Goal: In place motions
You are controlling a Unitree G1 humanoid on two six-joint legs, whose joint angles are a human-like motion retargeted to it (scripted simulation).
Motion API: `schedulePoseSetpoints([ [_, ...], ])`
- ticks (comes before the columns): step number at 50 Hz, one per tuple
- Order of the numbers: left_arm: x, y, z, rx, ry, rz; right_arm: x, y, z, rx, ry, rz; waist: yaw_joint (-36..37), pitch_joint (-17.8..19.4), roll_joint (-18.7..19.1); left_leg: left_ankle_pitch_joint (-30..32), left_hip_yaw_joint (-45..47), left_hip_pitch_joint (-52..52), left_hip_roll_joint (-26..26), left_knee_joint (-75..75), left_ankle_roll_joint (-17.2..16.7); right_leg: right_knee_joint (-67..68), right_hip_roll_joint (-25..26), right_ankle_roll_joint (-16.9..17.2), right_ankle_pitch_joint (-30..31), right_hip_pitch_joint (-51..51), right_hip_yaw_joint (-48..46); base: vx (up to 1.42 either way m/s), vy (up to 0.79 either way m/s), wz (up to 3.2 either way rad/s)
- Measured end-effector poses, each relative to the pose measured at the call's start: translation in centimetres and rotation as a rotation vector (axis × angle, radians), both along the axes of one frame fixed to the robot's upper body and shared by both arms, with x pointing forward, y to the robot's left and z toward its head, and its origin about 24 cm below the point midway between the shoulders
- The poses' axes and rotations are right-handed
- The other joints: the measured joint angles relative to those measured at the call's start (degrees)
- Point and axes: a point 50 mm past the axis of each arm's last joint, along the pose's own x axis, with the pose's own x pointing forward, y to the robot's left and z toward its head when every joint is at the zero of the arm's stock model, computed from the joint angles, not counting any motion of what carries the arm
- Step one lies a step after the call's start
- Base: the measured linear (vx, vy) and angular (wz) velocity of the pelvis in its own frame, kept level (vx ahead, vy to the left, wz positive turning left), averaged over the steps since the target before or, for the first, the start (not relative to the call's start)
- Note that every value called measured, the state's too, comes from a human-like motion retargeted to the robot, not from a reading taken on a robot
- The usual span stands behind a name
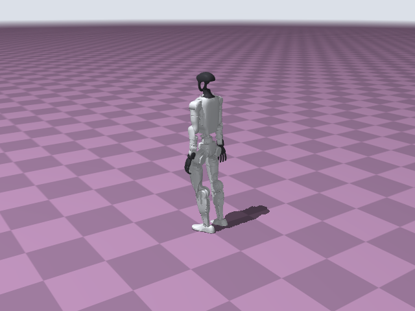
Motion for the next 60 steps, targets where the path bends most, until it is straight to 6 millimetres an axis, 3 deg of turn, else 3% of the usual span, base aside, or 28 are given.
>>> schedulePoseSetpoints([
  [35, -0.4, 0.1, 0.0, -0.009, 0.018, 0.006, -0.1, 0.1, 0.0, -0.001, 0.001, 0.001, -0.23, -0.43, -0.24, 0.1, 0.33, -0.11, 0.09, -0.02, -0.06, 0.06, 0.13, 0.3, 0.08, -0.23, 0.33, 0.0, 0.0, 0.0],
  [60, -1.1, 0.2, -0.1, -0.017, 0.064, 0.108, -0.1, 0.1, 0.0, -0.005, 0.0, -0.003, -0.11, -0.61, -0.11, 0.1, 0.9, -0.49, 0.14, 0.14, -0.12, 0.19, 0.01, 0.59, -0.03, -0.72, 0.83, 0.0, 0.0, 0.0],
])
